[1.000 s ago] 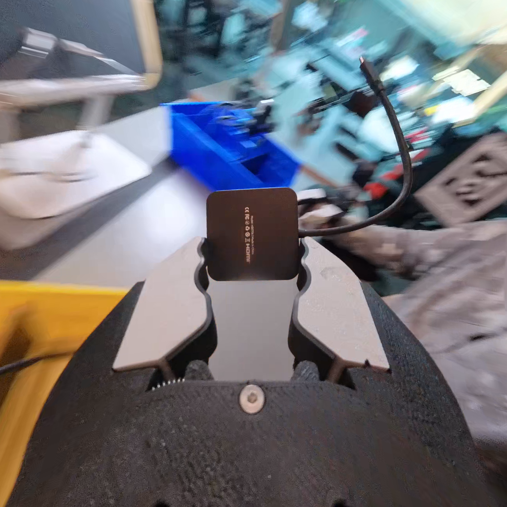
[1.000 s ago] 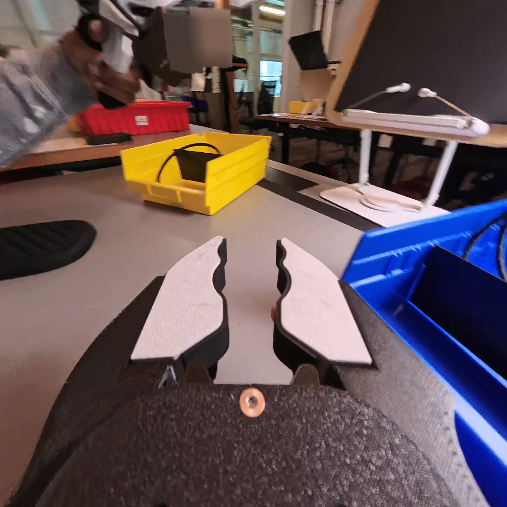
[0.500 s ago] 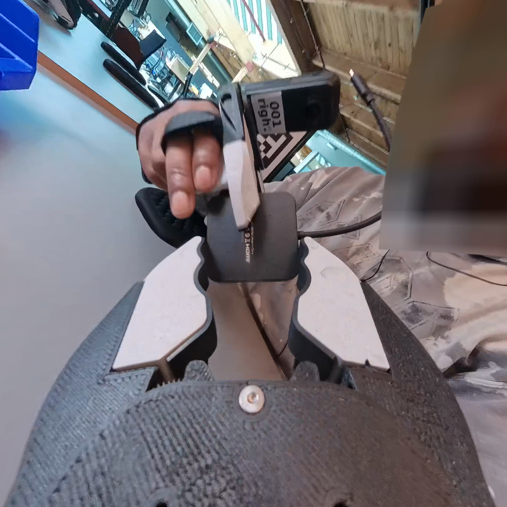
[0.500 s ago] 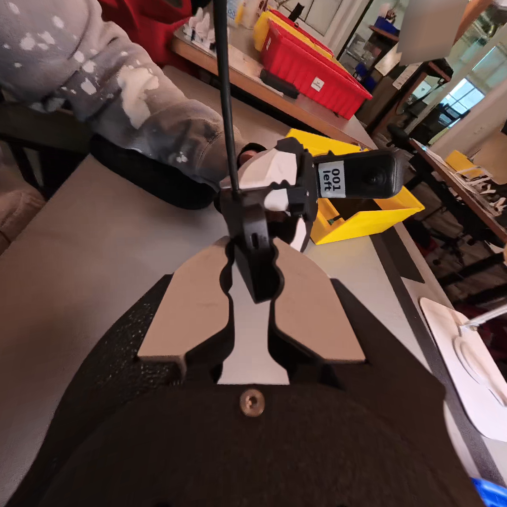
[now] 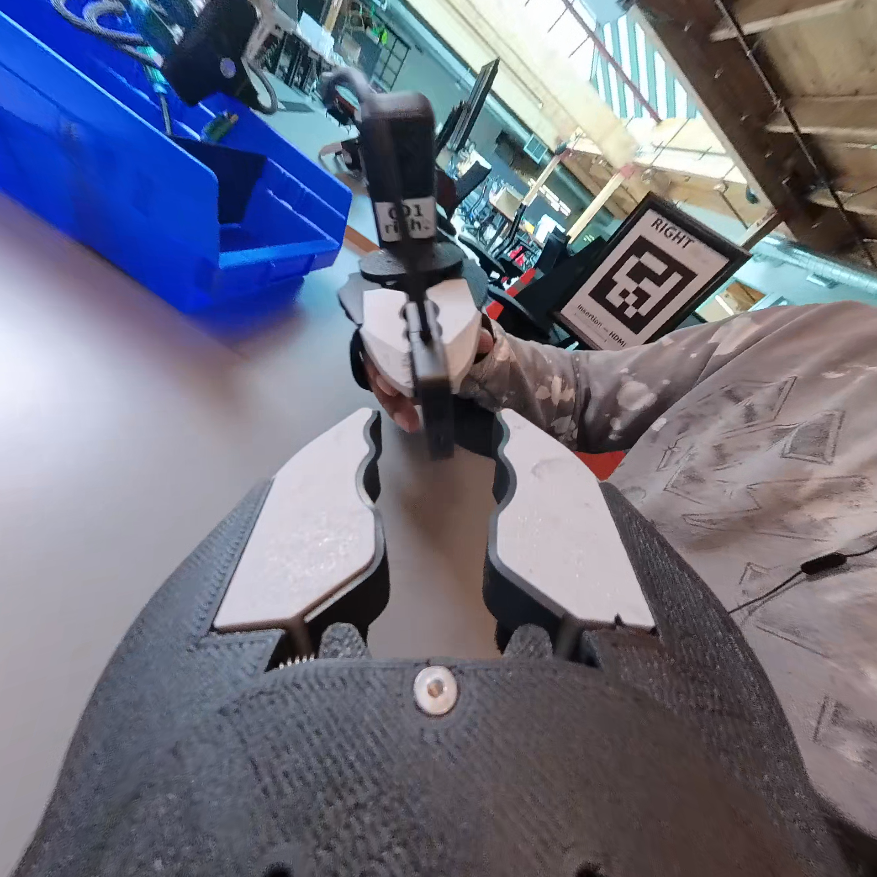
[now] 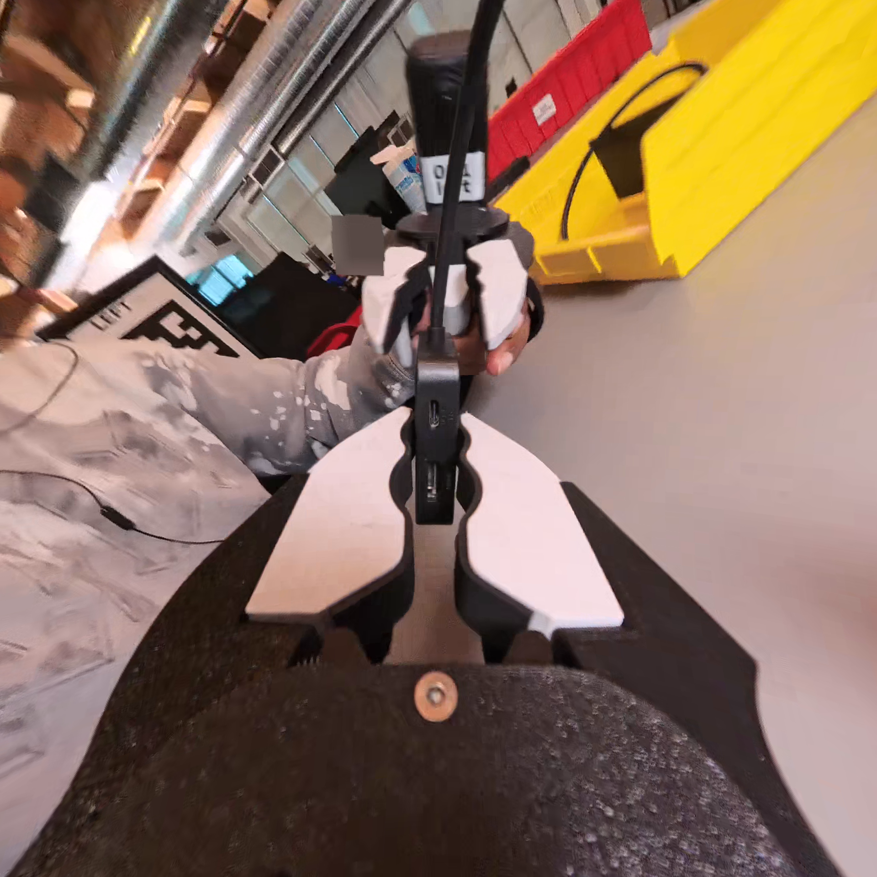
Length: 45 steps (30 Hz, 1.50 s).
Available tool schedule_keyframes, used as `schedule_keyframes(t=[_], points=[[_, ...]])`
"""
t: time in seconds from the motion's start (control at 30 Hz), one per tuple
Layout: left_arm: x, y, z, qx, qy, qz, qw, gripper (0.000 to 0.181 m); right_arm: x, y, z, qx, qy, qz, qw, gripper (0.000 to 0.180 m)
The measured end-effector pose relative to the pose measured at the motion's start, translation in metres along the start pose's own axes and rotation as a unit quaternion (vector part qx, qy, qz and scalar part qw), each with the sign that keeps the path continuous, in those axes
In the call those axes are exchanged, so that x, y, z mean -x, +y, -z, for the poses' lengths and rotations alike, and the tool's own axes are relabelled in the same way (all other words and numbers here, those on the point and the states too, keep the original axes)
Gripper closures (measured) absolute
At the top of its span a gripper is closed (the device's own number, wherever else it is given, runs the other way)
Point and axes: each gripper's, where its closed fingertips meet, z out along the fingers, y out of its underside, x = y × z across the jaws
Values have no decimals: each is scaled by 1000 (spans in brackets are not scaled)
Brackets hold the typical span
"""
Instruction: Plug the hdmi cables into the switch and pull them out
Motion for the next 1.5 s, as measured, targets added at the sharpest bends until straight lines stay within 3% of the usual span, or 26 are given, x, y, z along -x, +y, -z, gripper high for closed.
schedule_keyframes(t=[0.1,0.17,0.2,0.33,0.47,0.53,0.57,0.67,0.77,0.87,0.97,1.2,1.4,1.5], points=[[6,15,-16,38,-31,13,999,140,-1,14,-9,41,-7,-16,999,167],[5,23,-23,48,-26,13,998,166,-4,22,-15,72,21,19,997,167],[6,21,-23,37,-28,15,999,166,-4,19,-16,61,33,39,997,167],[-3,-19,-9,-99,-6,11,995,166,8,-29,-5,-95,27,49,994,161],[-11,-49,12,-232,5,-5,973,166,11,-40,-9,-164,56,83,981,142],[-14,-50,9,-249,1,-25,968,166,16,-44,-16,-185,70,101,975,145],[-16,-47,4,-246,1,-33,969,166,20,-46,-17,-186,75,121,972,164],[-17,-45,1,-215,-16,-49,975,164,21,-47,-11,-133,109,182,968,166],[-3,-44,15,-158,-84,-87,980,158,17,-54,13,-85,172,236,953,166],[6,-50,34,-124,-182,-187,958,159,1,-52,37,-27,269,298,915,166],[3,-45,27,-72,-230,-274,931,157,-14,-39,43,44,328,355,874,166],[5,-2,-11,69,-235,-361,900,147,8,-5,3,98,232,444,860,166],[-10,15,-25,82,-147,-305,937,164,36,-11,-3,32,150,399,904,166],[-11,4,-24,52,-144,-236,960,165,29,-27,7,-16,178,384,906,162]])
